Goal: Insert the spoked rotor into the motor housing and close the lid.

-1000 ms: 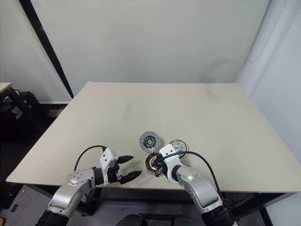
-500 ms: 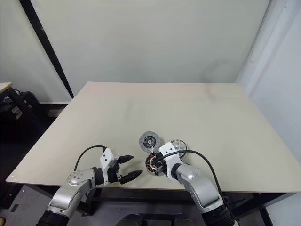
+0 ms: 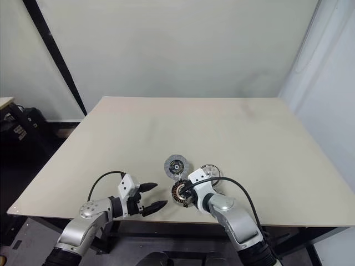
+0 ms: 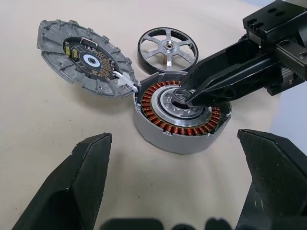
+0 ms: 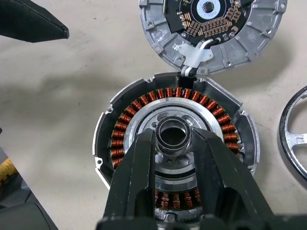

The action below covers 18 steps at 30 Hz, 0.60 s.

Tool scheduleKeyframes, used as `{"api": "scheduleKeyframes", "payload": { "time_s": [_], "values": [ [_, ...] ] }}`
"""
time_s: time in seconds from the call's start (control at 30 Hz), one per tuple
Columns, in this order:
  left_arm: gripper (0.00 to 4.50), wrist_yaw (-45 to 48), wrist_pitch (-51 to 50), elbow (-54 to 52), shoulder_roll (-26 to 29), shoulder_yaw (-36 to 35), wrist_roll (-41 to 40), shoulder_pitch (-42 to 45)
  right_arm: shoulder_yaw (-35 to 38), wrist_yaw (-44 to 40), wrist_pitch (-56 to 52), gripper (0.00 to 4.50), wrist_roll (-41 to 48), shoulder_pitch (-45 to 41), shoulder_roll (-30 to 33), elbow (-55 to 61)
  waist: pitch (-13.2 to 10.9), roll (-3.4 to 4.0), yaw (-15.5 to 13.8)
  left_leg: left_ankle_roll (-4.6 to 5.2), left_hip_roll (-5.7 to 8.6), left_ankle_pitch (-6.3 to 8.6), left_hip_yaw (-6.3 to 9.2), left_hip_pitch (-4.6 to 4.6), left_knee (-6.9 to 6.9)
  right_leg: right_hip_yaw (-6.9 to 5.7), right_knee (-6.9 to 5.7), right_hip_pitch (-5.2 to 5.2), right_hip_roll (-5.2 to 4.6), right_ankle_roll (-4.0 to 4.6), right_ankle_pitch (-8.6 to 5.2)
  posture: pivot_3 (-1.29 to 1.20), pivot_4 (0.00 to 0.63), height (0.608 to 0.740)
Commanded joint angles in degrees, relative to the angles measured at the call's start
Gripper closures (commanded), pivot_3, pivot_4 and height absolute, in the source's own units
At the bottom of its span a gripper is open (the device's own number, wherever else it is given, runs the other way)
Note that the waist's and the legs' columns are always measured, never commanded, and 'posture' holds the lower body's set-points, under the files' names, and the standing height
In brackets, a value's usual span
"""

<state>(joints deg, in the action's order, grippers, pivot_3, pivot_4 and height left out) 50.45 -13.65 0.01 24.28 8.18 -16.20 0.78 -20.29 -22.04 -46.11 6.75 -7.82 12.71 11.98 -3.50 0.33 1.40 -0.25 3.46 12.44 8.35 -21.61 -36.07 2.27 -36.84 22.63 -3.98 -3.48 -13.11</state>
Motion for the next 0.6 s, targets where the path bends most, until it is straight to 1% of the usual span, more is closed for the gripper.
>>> {"api": "scheduleKeyframes", "payload": {
  "time_s": [0.03, 0.17, 0.2, 0.27, 0.5, 0.6],
  "values": [
    [0.0, -0.1, 1.1, -1.4, 0.1, -0.2, 0.3, 1.1, 0.5, -0.2, 1.4, 3.7, 0.0, -0.6, -0.1, 1.1, 0.0, 0.0, 0.0, 0.0, 0.0, 0.0, 0.0, 0.0, 0.0, 0.0, 0.0, 0.0, 0.0, 0.0, 0.0, 0.0, 0.0, 0.74],
    [0.0, -0.2, 1.0, -1.5, 0.1, -0.2, 0.3, 1.1, 0.6, -0.1, 1.5, 3.7, -0.1, -0.5, -0.1, 1.1, 0.0, 0.0, 0.0, 0.0, 0.0, 0.0, 0.0, 0.0, 0.0, 0.0, 0.0, 0.0, 0.0, 0.0, 0.0, 0.0, 0.0, 0.74],
    [0.0, -0.2, 1.0, -1.5, 0.1, -0.2, 0.3, 1.1, 0.6, -0.3, 1.3, 2.98, 0.0, -0.6, 0.0, 1.1, 0.0, 0.0, 0.0, 0.0, 0.0, 0.0, 0.0, 0.0, 0.0, 0.0, 0.0, 0.0, 0.0, 0.0, 0.0, 0.0, 0.0, 0.74],
    [0.0, -0.2, 1.0, -1.5, 0.1, -0.2, 0.3, 1.2, 0.6, -0.2, 1.5, 2.47, 0.0, -0.7, 0.0, 1.0, 0.0, 0.0, 0.0, 0.0, 0.0, 0.0, 0.0, 0.0, 0.0, 0.0, 0.0, 0.0, 0.0, 0.0, 0.0, 0.0, 0.0, 0.74],
    [0.0, -0.2, 1.1, -1.4, 0.0, -0.2, 0.2, 1.1, 0.9, -0.3, 1.2, 0.07, 0.3, -0.5, -0.2, 1.5, 0.0, 0.0, 0.0, 0.0, 0.0, 0.0, 0.01, 0.01, 0.0, 0.0, 0.0, 0.0, 0.0, 0.0, 0.0, 0.0, 0.0, 0.74],
    [0.0, -0.2, 1.1, -1.4, 0.1, -0.2, 0.2, 1.0, 2.1, 0.0, 0.7, 0.03, 0.9, -0.6, -0.6, 2.9, 0.0, 0.0, 0.0, -0.01, 0.0, 0.0, 0.0, 0.01, -0.01, 0.0, 0.0, 0.0, 0.0, 0.0, 0.0, 0.0, 0.0, 0.74]
  ]
}}
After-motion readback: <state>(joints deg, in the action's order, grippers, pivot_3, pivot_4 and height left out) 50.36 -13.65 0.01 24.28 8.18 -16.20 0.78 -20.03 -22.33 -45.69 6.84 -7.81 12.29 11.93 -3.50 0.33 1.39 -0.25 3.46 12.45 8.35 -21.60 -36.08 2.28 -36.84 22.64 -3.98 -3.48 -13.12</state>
